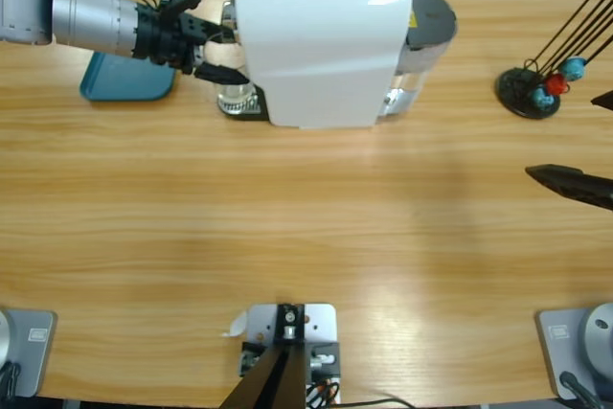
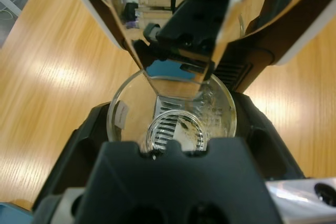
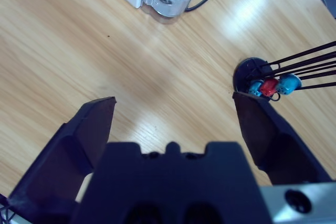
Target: Pour coffee
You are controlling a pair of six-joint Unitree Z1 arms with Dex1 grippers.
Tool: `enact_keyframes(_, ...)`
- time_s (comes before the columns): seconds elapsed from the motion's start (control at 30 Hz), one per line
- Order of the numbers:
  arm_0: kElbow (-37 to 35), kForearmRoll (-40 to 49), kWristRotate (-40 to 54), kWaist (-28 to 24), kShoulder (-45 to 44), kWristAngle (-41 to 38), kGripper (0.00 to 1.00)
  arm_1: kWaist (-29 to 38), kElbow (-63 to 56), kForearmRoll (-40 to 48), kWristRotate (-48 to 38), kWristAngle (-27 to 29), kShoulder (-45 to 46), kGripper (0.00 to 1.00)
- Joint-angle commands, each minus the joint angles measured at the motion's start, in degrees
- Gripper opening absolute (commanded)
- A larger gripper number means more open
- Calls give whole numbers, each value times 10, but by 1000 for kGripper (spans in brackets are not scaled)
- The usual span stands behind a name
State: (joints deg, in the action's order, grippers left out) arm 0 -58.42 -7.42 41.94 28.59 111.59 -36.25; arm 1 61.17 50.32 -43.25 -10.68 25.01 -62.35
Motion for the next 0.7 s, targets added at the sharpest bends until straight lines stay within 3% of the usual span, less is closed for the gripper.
enact_keyframes(0.03,25,-13,-11,16,19,0,0,5,-2,-5,6,7,-13,991)
enact_keyframes(0.47,65,-22,-26,16,2,5,0,5,-5,2,4,9,-20,987)
enact_keyframes(0.5,65,-27,-29,17,5,6,254,5,-5,2,4,9,-20,987)
enact_keyframes(0.53,64,-29,-33,16,5,6,850,5,-5,2,4,9,-21,987)
enact_keyframes(0.57,64,-32,-41,13,6,6,968,5,-5,2,4,9,-21,987)
enact_keyframes(0.7,65,-41,-56,5,7,6,1000,5,-4,2,4,9,-22,987)
